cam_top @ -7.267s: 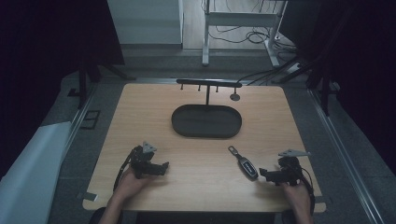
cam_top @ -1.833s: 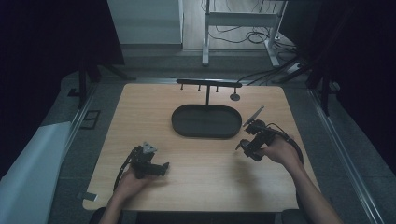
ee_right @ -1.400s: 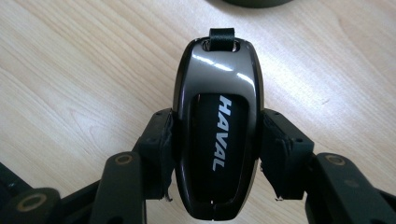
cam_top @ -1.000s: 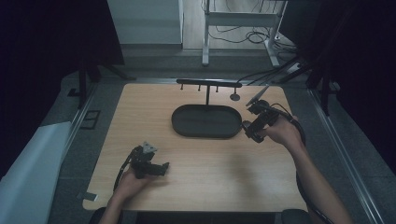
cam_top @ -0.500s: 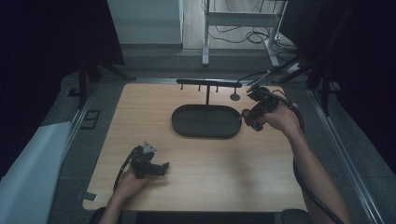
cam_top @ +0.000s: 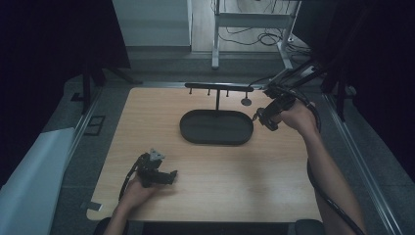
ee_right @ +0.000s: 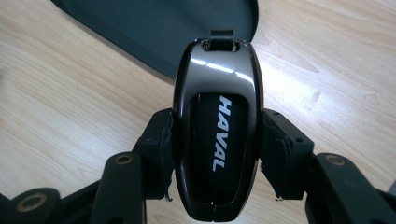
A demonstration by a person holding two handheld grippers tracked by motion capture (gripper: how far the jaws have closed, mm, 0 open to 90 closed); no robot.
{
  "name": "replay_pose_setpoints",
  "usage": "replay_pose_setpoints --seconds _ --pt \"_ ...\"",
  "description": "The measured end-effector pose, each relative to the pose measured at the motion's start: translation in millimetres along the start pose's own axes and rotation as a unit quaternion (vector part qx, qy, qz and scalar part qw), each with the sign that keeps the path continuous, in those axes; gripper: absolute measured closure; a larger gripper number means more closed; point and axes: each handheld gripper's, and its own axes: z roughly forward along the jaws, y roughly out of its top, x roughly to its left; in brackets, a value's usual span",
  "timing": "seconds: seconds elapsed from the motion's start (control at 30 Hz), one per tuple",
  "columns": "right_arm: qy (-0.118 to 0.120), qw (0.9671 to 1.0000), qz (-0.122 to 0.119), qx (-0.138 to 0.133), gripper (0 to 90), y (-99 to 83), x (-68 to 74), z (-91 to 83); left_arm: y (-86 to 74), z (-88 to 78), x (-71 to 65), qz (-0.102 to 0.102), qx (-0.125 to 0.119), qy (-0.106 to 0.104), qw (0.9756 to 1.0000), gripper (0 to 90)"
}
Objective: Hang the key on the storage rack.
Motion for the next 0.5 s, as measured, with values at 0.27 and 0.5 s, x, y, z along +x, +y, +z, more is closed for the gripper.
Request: replay_pose_setpoints --seconds 0.27,0.5 --pt "-0.001 1.0 0.0 -0.005 48.7 13.3 3.0 -8.9 0.0 0.0 0.0 0.0 0.0 0.0 1.0 0.0" --pt "0.003 0.9999 0.002 -0.009 48.6 28.5 7.7 -18.8 -0.1 -0.1 0.0 0.001 0.001 0.0 1.0 0.0"
